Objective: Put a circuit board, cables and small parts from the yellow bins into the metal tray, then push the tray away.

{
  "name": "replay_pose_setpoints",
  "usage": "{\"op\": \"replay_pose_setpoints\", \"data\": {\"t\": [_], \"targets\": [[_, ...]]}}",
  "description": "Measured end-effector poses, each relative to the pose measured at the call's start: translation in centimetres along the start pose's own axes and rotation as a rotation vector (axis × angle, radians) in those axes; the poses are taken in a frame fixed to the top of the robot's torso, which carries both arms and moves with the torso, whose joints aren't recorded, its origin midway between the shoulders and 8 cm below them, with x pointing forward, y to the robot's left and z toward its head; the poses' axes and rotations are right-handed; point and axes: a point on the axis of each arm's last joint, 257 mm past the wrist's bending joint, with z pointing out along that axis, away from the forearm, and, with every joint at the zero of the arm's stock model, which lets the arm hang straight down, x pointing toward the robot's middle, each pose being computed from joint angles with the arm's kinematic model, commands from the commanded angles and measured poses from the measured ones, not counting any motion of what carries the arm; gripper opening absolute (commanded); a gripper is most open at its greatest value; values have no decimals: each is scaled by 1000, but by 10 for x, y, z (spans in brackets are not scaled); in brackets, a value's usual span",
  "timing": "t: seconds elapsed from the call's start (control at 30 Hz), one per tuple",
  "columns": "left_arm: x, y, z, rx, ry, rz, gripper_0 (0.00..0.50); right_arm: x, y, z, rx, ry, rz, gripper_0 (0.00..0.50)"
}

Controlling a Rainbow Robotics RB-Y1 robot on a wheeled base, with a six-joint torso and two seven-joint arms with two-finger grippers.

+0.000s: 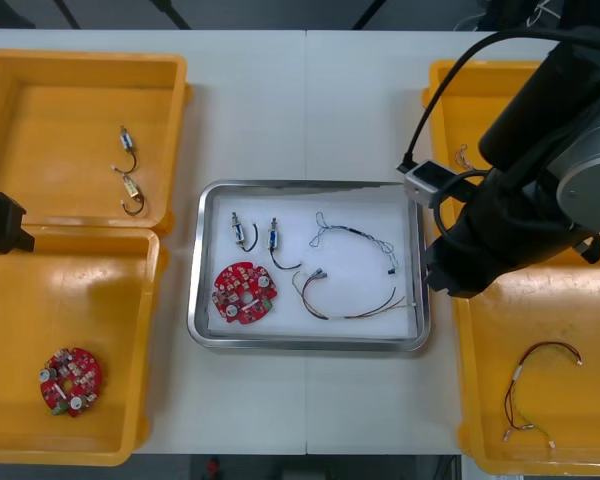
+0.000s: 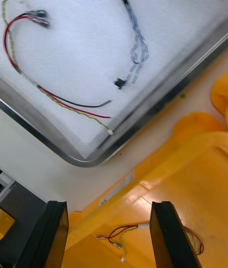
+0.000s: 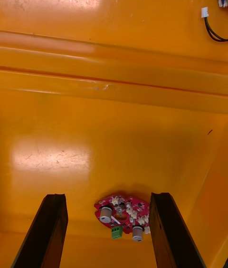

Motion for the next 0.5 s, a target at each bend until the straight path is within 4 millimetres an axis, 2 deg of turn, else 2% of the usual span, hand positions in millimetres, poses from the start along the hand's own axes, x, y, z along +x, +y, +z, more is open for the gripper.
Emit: {"op": "replay_pose_setpoints", "data": {"t": [0.2, 0.5], "targets": [[2, 3, -2, -3, 10, 2, 500, -15, 40, 7, -22, 12, -153, 500], [4, 4, -2, -5, 13, 2, 500, -41, 87, 28, 26, -20, -546, 500]]}}
